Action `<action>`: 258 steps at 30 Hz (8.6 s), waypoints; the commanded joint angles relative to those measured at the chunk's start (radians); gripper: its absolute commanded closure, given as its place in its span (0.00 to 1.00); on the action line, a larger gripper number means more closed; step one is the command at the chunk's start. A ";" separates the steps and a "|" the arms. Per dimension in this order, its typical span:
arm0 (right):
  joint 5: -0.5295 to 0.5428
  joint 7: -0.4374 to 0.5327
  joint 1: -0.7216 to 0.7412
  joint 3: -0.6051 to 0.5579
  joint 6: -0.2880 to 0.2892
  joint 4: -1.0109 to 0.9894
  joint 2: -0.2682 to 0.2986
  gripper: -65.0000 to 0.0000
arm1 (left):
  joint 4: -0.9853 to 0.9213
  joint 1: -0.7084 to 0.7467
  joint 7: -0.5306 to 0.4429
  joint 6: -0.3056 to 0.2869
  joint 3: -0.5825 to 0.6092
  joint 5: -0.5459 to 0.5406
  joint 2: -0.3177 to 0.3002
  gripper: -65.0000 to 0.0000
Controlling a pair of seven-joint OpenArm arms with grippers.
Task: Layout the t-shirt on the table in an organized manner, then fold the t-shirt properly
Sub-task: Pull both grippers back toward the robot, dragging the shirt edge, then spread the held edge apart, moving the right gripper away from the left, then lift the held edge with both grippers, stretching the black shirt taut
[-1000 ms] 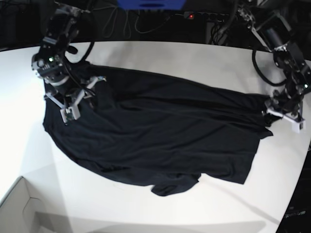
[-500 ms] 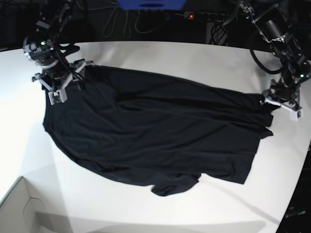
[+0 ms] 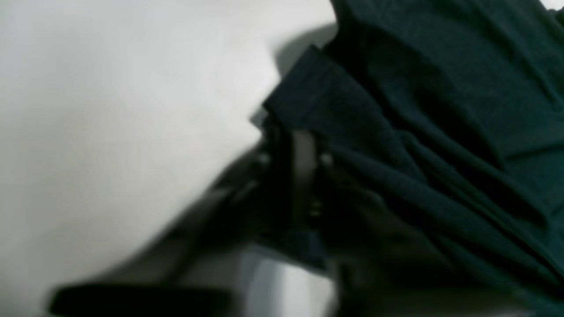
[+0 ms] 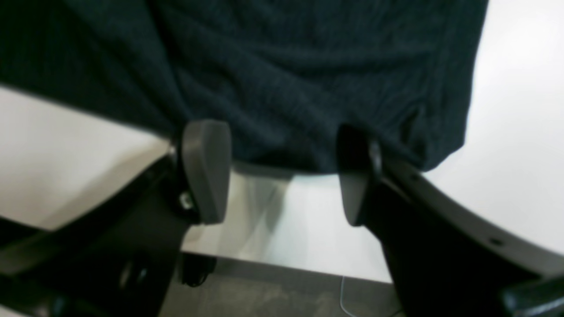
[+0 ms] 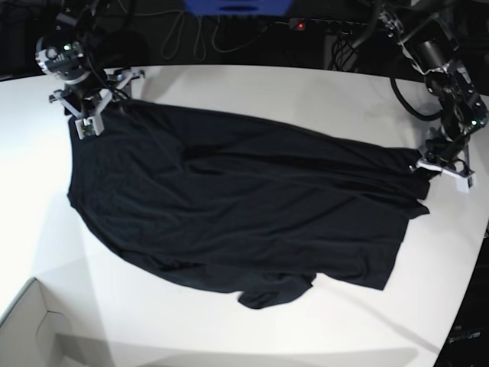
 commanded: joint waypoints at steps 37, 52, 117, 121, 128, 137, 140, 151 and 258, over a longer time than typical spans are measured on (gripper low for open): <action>0.013 0.017 0.056 -0.076 0.003 -0.018 0.072 1.00 | 0.012 -0.024 0.034 0.002 -0.004 0.016 -0.044 1.00; 0.009 0.014 0.147 -0.199 0.003 -0.024 0.139 1.00 | 0.012 -0.025 0.034 0.002 -0.004 0.018 -0.044 1.00; 0.009 0.020 0.099 -0.078 0.003 -0.098 0.181 0.54 | 0.009 -0.044 0.034 0.002 -0.006 0.018 -0.065 1.00; 0.009 0.020 0.130 -0.073 0.003 -0.135 0.187 0.55 | 0.006 -0.044 0.034 0.002 -0.006 0.018 -0.065 1.00; 0.009 0.020 0.133 -0.078 0.003 -0.146 0.213 0.90 | 0.006 -0.045 0.034 0.002 -0.006 0.018 -0.065 1.00; 0.009 0.020 0.150 -0.073 0.003 -0.136 0.244 1.00 | 0.007 -0.045 0.025 0.002 -0.006 0.018 -0.067 1.00; 0.008 0.020 0.164 -0.075 0.003 -0.144 0.261 1.00 | 0.006 -0.041 -0.020 0.002 -0.006 0.018 -0.067 1.00; 0.008 0.012 0.171 -0.078 0.003 -0.142 0.274 0.97 | 0.007 -0.036 -0.024 0.002 -0.006 0.018 -0.062 1.00; 0.008 0.018 -0.097 0.072 0.003 -0.090 0.219 0.69 | 0.363 0.461 -0.020 0.002 -0.118 -0.223 -0.008 0.66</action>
